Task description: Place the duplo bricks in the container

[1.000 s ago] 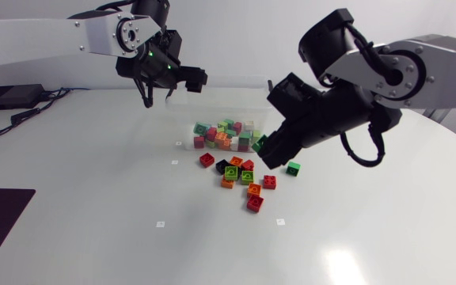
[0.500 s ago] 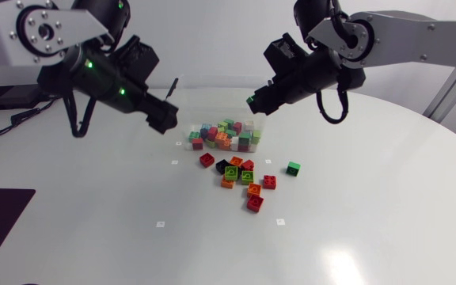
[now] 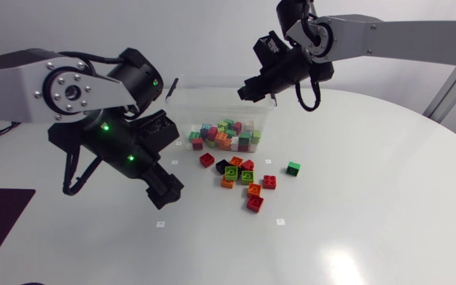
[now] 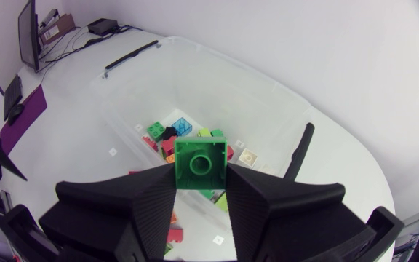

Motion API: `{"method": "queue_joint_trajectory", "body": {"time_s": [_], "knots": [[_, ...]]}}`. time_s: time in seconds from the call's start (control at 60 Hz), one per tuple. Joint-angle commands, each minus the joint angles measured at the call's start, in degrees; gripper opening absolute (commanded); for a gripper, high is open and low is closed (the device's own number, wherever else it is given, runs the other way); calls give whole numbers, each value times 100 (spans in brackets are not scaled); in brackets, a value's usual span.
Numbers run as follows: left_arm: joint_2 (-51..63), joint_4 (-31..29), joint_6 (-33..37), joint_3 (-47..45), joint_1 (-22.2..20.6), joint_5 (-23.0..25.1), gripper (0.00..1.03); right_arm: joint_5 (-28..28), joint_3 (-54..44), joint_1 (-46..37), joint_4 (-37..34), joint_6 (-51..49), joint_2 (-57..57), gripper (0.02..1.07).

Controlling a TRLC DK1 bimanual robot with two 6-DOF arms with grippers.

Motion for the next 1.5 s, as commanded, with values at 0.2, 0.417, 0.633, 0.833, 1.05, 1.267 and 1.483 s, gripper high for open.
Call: {"method": "queue_joint_trajectory", "body": {"time_s": [0.2,0.417,0.633,0.833,1.05,1.267,1.483], "knots": [[428,-800,-1026,87,-48,444,96,255,874,-29,112,114,732,43],[841,-1257,-1421,95,-145,1095,96,616,1419,76,191,114,1224,43],[1070,-1538,-1755,95,-444,1279,94,941,2043,182,165,158,1690,73],[1377,-1617,-1896,-116,-532,1385,90,1090,2219,199,156,308,1848,102],[1632,-1714,-1984,-265,-857,1394,88,1161,1753,138,314,369,1470,102],[1984,-1740,-2133,-493,-1446,1464,85,1196,980,50,674,387,960,102],[2282,-1723,-2203,-608,-1727,1763,84,1196,347,-91,929,404,582,102]]}}
